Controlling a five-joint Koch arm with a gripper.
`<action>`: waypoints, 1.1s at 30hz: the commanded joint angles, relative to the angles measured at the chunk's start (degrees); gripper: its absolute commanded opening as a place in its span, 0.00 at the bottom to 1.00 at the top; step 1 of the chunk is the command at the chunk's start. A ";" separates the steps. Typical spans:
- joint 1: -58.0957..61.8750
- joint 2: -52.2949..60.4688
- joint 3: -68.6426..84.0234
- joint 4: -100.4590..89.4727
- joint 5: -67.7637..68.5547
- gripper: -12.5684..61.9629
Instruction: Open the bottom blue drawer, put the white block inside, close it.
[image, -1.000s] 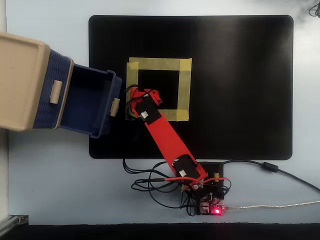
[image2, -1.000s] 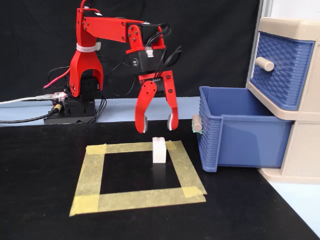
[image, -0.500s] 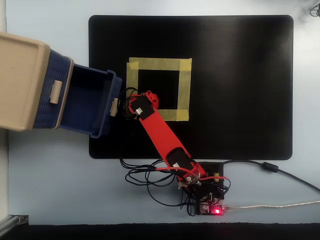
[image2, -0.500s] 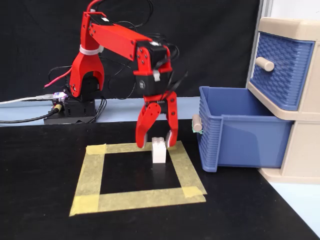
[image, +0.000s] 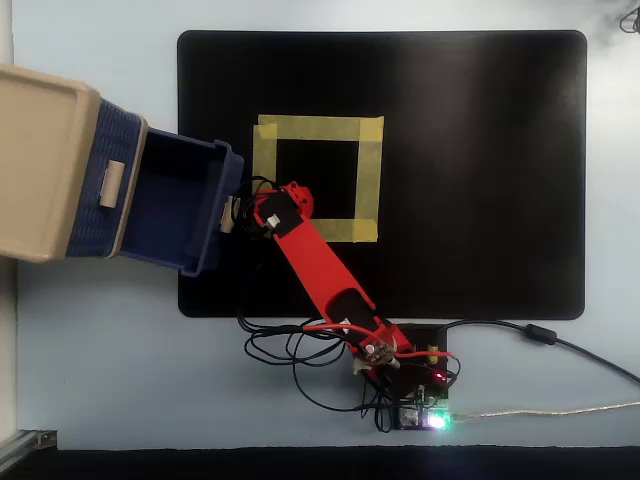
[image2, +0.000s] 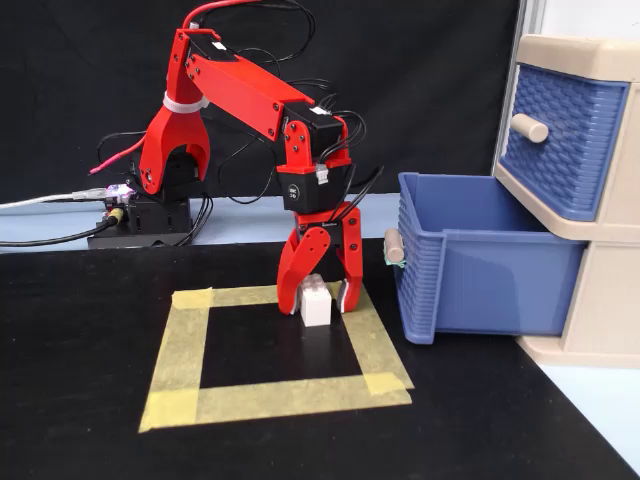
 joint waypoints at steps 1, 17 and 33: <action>-0.09 1.05 -0.53 -1.14 2.81 0.58; 1.23 21.88 -26.89 23.12 -8.53 0.06; -17.05 -12.13 -65.48 22.41 -28.56 0.30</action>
